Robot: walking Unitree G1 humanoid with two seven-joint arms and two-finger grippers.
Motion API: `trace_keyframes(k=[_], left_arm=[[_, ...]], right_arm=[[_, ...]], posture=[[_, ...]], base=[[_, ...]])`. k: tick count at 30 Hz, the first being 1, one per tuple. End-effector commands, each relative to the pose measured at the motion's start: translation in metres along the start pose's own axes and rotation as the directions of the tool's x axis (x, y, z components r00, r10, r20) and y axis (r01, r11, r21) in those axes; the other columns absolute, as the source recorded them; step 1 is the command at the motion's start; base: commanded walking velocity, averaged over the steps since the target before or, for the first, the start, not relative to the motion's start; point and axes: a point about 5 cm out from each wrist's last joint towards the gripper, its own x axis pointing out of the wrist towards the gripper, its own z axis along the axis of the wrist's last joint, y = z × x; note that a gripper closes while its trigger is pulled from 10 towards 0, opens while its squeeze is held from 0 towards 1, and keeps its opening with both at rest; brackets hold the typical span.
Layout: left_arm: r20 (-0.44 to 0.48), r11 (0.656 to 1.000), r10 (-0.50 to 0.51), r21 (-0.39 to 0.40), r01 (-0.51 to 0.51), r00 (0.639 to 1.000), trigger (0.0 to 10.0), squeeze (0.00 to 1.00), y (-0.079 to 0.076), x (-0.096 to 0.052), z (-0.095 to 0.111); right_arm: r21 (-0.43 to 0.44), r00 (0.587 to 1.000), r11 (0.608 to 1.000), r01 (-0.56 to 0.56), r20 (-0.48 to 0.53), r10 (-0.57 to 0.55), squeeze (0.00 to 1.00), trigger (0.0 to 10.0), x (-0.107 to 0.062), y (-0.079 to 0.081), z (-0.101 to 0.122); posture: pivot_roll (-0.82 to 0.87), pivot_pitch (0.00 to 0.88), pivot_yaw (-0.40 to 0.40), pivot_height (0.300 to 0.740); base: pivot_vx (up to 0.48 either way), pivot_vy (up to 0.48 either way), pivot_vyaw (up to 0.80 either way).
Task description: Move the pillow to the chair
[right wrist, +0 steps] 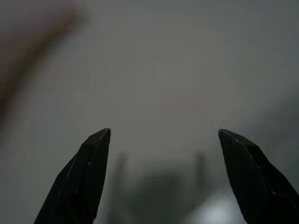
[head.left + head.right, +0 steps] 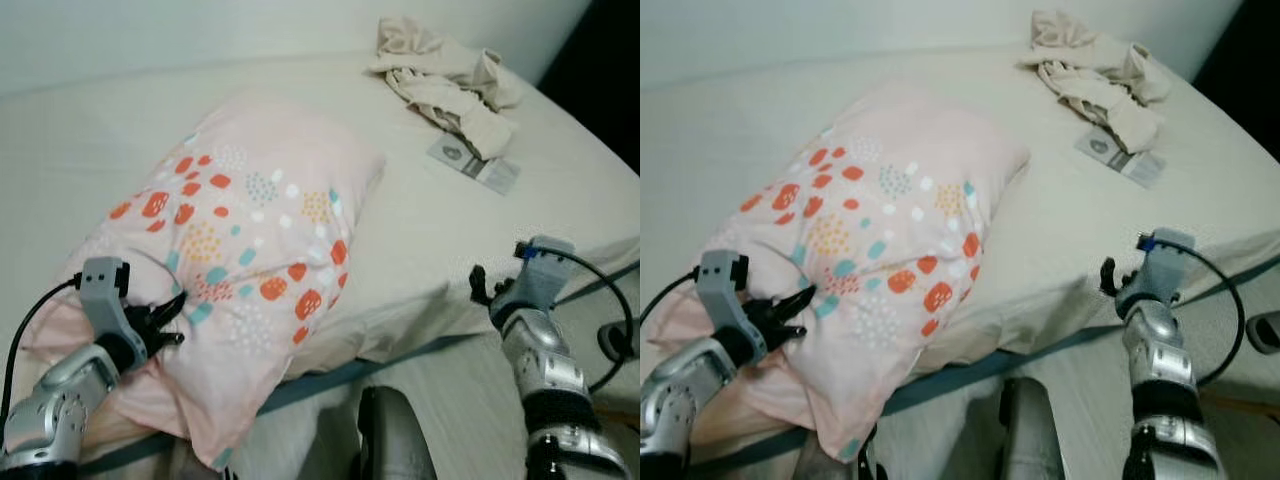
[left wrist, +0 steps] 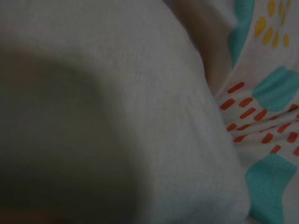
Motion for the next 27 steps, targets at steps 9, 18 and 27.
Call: trace_keyframes(k=[9, 18, 27], left_arm=[[-0.017, 0.997, -0.079, -0.001, 0.079, 0.997, 0.0, 0.0, -0.009, 0.001, -0.002], [-0.075, 0.989, -0.145, -0.012, 0.144, 0.987, 0.0, 0.0, -0.011, -0.009, -0.011], [-0.125, 0.975, -0.22, -0.013, 0.22, 0.968, 0.0, 0.0, -0.021, -0.01, -0.019]], right_arm=[[0.062, 0.92, 0.923, -0.381, -0.079, 0.385, 0.0, 10.0, 0.012, 0.081, -0.023], [0.119, 0.764, 0.781, -0.614, -0.158, 0.625, 0.0, 10.0, 0.006, 0.132, -0.049], [0.14, 0.716, 0.736, -0.662, -0.171, 0.677, 0.0, 0.0, 0.001, 0.151, -0.061]], posture=[[-0.01, 0.208, -0.044, 0.59], [0.0, 0.209, -0.046, 0.59], [0.0, 0.204, -0.041, 0.59]], base=[[0.0, 0.0, 0.0], [0.0, 0.0, 0.0], [0.0, 0.0, 0.0]])
